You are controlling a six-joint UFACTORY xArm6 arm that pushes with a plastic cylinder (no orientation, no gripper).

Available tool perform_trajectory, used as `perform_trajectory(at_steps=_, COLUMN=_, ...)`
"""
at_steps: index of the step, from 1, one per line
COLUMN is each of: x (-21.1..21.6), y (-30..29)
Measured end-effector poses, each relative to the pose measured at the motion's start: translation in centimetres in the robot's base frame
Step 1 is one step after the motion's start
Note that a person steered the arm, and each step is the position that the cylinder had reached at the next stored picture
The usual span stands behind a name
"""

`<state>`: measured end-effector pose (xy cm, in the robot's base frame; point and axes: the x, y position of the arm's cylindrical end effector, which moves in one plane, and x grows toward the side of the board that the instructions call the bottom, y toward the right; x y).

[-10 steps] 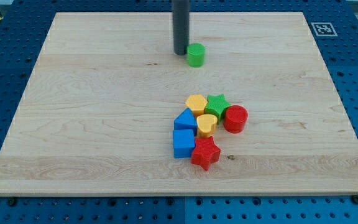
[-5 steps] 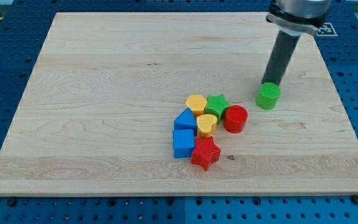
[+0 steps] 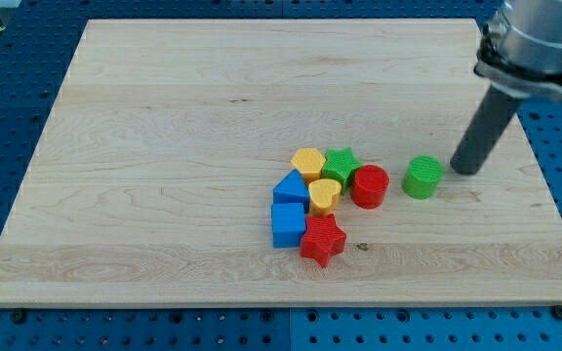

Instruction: Push green circle into the group of blocks

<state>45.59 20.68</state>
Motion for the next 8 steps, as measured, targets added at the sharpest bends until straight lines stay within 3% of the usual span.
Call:
perform_trajectory(at_steps=1, x=-0.9, y=-1.2)
perform_trajectory(at_steps=3, x=5.6, y=-1.2)
perform_trajectory(at_steps=4, x=5.6, y=0.1)
perform_trajectory(at_steps=5, x=1.7, y=-0.1)
perform_trajectory(at_steps=8, x=2.5, y=-5.9)
